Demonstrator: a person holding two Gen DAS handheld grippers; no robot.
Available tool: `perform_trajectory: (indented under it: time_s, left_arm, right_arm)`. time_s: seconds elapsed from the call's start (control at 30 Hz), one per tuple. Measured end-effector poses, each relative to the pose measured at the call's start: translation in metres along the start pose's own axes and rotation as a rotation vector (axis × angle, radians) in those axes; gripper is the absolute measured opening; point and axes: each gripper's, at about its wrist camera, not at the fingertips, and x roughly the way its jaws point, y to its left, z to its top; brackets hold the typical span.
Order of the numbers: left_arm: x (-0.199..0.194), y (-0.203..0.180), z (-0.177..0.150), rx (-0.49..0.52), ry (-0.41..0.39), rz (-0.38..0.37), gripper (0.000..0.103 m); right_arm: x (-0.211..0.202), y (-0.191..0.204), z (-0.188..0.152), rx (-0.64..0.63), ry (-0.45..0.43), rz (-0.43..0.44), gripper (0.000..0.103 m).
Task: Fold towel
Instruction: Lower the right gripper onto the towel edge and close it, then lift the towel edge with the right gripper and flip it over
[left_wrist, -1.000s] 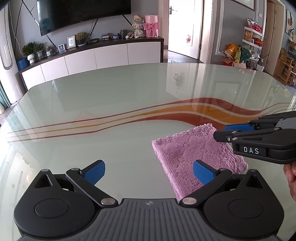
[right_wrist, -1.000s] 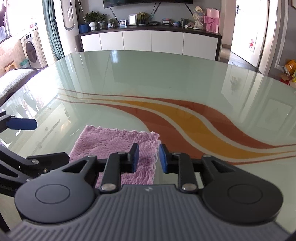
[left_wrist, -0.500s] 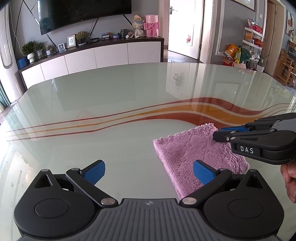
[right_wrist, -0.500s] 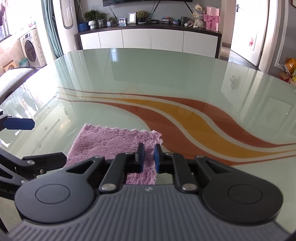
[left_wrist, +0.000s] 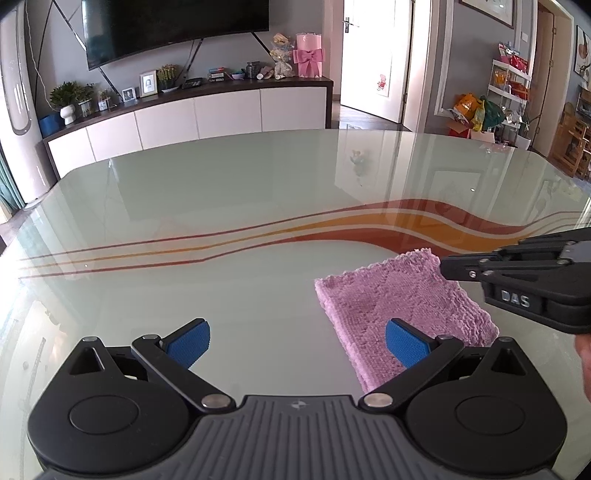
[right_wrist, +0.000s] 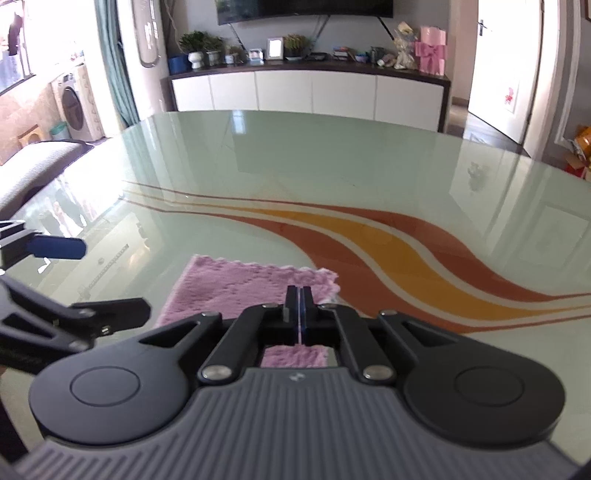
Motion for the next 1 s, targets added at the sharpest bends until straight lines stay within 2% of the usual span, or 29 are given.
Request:
perform_trajectory:
  time_s: [0.27, 0.33, 0.4, 0.47, 0.63, 0.7, 1.0]
  left_arm:
    - [-0.009, 0.009, -0.004, -0.023, -0.001, 0.013, 0.102]
    - [-0.011, 0.01, -0.005, -0.019, -0.003, 0.015, 0.102]
    - [-0.011, 0.01, -0.005, -0.018, -0.003, 0.015, 0.102]
    - [-0.011, 0.01, -0.004, -0.019, -0.003, 0.012, 0.102]
    - [-0.009, 0.008, -0.003, -0.014, 0.001, 0.009, 0.102]
    - [-0.009, 0.009, -0.003, -0.014, 0.0, 0.009, 0.102]
    - [-0.006, 0.008, -0.001, -0.017, 0.006, 0.007, 0.102]
  right_arm:
    - [0.017, -0.017, 0.0, 0.061, 0.046, -0.065, 0.004]
    - [0.022, -0.019, -0.001, 0.078, 0.052, -0.068, 0.007]
    - [0.025, -0.022, 0.0, 0.106, 0.056, -0.061, 0.021]
    - [0.026, -0.023, 0.001, 0.121, 0.056, -0.05, 0.023]
    - [0.032, -0.022, 0.001, 0.124, 0.067, -0.044, 0.022]
    - [0.032, -0.022, 0.001, 0.123, 0.064, -0.039, 0.015]
    - [0.028, -0.016, 0.0, 0.091, 0.05, -0.023, 0.004]
